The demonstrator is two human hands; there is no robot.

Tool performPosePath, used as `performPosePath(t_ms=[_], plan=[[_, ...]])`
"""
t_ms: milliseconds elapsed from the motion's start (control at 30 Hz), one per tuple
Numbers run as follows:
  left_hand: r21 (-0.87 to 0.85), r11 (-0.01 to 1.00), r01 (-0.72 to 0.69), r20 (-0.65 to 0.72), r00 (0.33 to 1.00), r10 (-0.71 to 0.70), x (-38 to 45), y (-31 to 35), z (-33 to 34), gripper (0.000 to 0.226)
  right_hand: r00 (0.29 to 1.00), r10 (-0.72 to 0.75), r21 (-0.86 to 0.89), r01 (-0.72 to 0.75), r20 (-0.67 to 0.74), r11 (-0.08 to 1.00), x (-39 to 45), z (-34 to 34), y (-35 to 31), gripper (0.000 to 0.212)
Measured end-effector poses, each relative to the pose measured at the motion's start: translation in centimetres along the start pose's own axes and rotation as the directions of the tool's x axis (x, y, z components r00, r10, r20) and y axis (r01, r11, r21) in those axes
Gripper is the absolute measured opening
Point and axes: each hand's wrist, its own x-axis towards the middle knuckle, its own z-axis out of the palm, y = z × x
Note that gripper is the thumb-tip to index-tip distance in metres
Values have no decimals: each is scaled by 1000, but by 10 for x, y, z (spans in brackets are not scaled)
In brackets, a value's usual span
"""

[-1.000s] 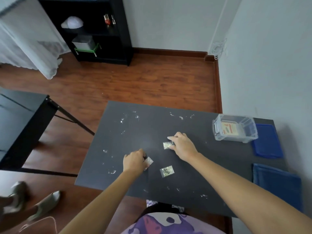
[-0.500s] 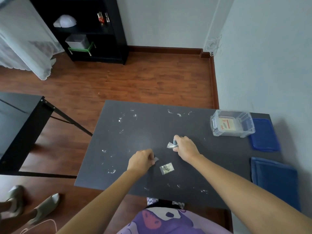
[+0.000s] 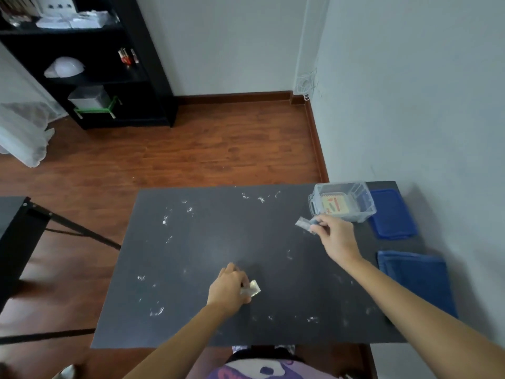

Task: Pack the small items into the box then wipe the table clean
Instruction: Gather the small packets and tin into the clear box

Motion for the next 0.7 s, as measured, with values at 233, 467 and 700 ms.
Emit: performPosePath(t_ms=[233, 467, 700], plan=[[69, 997, 43, -13, 999, -42, 0, 10, 4, 29, 946, 223, -14, -233, -237, 972, 41, -46, 51, 10], [170, 985, -7, 15, 1000, 5, 1, 26, -3, 14, 924, 325, -103, -350, -202, 931, 61, -48, 73, 17], [-182, 975, -128, -156, 983, 99, 57, 118, -70, 22, 946, 297, -40, -304, -129, 952, 61, -53, 69, 38]])
